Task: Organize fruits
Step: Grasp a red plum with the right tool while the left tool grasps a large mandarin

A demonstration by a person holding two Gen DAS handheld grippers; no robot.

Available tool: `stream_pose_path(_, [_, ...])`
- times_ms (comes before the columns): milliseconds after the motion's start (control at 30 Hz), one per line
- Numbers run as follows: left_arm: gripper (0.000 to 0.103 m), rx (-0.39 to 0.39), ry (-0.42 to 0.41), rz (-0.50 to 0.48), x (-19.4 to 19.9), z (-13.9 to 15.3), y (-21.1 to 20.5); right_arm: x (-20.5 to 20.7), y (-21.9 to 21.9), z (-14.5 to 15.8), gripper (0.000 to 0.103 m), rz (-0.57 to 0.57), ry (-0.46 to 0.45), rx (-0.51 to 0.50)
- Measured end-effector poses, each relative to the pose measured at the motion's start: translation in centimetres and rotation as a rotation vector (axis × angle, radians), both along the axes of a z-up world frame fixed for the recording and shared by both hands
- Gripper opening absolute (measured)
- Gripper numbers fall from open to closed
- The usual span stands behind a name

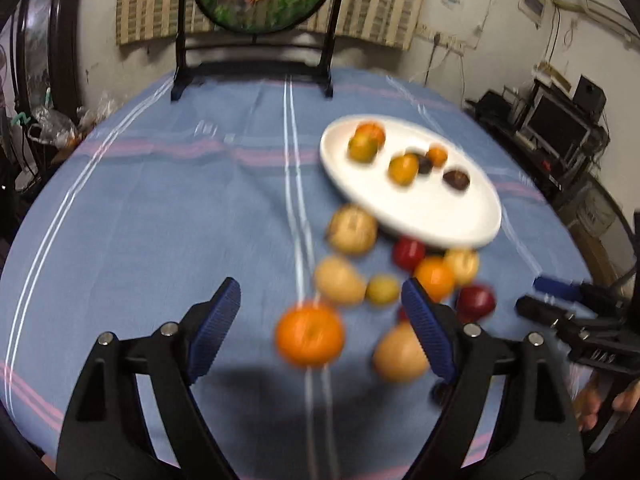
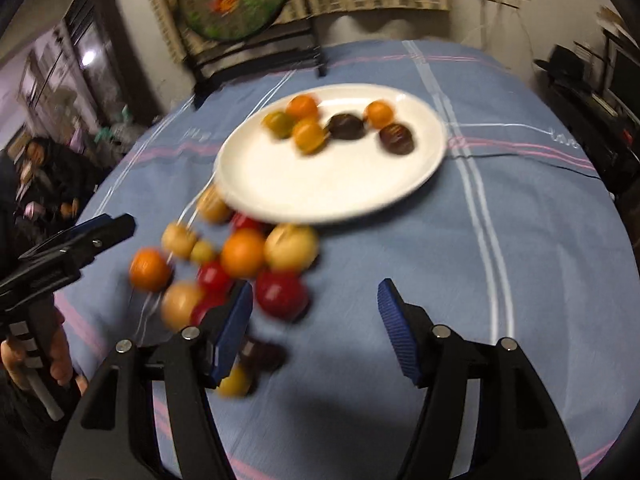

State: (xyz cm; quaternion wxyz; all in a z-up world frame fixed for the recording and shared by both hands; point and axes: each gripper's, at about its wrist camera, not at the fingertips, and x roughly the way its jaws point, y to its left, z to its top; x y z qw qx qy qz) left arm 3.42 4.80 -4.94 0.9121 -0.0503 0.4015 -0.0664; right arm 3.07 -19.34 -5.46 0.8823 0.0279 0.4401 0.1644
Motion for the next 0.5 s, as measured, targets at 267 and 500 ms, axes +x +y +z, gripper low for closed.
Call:
stream_pose_path(267, [0.084, 0.01, 0.01, 0.008, -3.5, -0.6, 1.7, 0.6, 1.7, -1.2, 0.065, -0.001, -0.014, -0.036])
stream_pose_path(500, [0.084, 0.0, 0.018, 0.012, -3.6, -0.7, 2.0, 3.3, 2.0, -4.3, 0.042, 0.041, 0.101, 0.08])
